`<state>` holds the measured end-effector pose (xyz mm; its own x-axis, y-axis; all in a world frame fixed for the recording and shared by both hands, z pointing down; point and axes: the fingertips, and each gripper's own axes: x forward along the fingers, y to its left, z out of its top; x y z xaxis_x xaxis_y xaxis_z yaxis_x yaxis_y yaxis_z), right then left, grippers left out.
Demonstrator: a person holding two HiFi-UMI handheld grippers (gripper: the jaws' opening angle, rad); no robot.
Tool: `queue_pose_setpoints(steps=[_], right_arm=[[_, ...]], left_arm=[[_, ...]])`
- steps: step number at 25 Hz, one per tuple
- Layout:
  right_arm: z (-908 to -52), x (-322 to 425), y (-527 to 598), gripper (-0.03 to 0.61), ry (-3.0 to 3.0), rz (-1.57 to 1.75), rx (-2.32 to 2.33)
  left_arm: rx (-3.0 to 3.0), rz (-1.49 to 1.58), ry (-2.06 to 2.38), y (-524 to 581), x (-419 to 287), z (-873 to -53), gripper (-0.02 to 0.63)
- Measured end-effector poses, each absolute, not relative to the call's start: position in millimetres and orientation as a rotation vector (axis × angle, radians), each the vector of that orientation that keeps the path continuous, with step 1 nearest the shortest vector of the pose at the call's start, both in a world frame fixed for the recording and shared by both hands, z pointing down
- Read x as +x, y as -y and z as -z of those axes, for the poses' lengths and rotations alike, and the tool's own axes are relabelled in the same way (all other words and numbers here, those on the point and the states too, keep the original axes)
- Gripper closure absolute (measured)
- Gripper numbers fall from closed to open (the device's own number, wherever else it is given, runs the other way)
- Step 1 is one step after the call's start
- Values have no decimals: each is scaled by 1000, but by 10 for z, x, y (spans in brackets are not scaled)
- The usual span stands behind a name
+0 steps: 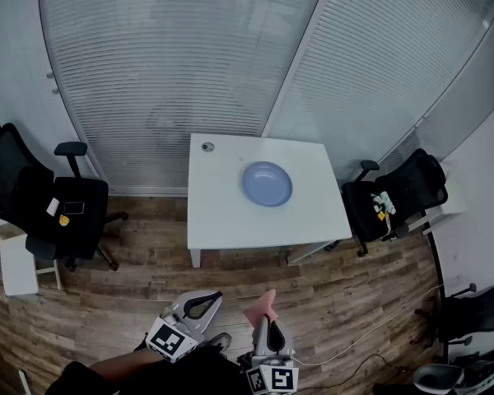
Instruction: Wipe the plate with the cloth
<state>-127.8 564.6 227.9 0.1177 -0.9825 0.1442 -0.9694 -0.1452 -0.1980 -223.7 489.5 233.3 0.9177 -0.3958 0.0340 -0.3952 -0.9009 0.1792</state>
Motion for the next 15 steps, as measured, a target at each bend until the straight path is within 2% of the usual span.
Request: queue_pose_setpoints(steps=[15], right_arm=[[-2299, -1436, -5512, 566, -1990, 378, -2308]], left_arm=[[2894, 7, 574, -4749, -2360, -2371, 612]])
